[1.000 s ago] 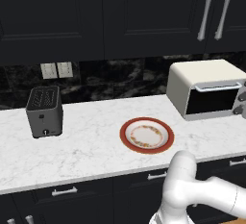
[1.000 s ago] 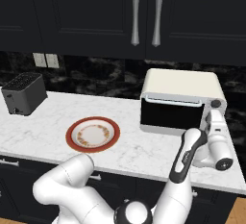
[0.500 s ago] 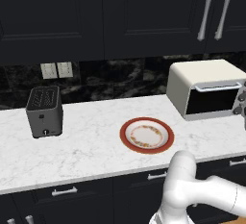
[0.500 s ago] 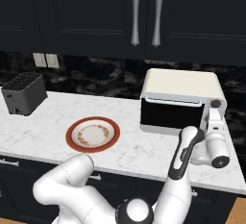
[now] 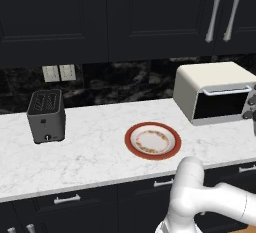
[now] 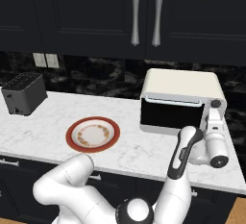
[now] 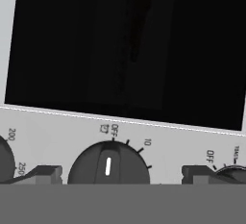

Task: Pick up the kebab skewer and baguette bread, and place them inside the toaster oven. Close the toaster oven door and start by setting the timer.

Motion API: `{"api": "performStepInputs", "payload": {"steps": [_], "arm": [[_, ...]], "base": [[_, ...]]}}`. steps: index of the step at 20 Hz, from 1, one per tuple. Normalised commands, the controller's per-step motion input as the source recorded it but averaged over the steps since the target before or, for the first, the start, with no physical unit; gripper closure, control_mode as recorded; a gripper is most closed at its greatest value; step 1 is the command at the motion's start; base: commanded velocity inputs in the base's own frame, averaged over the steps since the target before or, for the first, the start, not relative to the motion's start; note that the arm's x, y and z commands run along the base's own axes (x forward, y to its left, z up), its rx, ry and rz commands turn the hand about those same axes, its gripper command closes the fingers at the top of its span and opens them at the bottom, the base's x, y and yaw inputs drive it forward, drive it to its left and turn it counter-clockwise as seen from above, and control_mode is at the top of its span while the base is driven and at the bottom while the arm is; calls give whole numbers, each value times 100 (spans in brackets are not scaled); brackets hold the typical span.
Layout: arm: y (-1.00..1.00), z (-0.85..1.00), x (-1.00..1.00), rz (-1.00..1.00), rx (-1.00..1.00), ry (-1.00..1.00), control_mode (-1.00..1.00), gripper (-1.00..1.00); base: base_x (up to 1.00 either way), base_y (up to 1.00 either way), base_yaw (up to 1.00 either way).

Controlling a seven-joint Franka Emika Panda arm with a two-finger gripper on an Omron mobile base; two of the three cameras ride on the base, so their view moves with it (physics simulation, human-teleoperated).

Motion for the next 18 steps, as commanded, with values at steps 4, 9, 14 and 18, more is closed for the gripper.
{"api": "performStepInputs", "payload": {"steps": [4,9,14,18], "arm": [[0,0,0,0,-1,0,-100,-100],[0,0,0,0,0,0,-100,100],[1,0,2,0,0,0,-100,100],[10,0,22,0,0,0,-100,100]], "base": [[0,0,0],[0,0,0],[0,0,0],[0,0,0]]}}
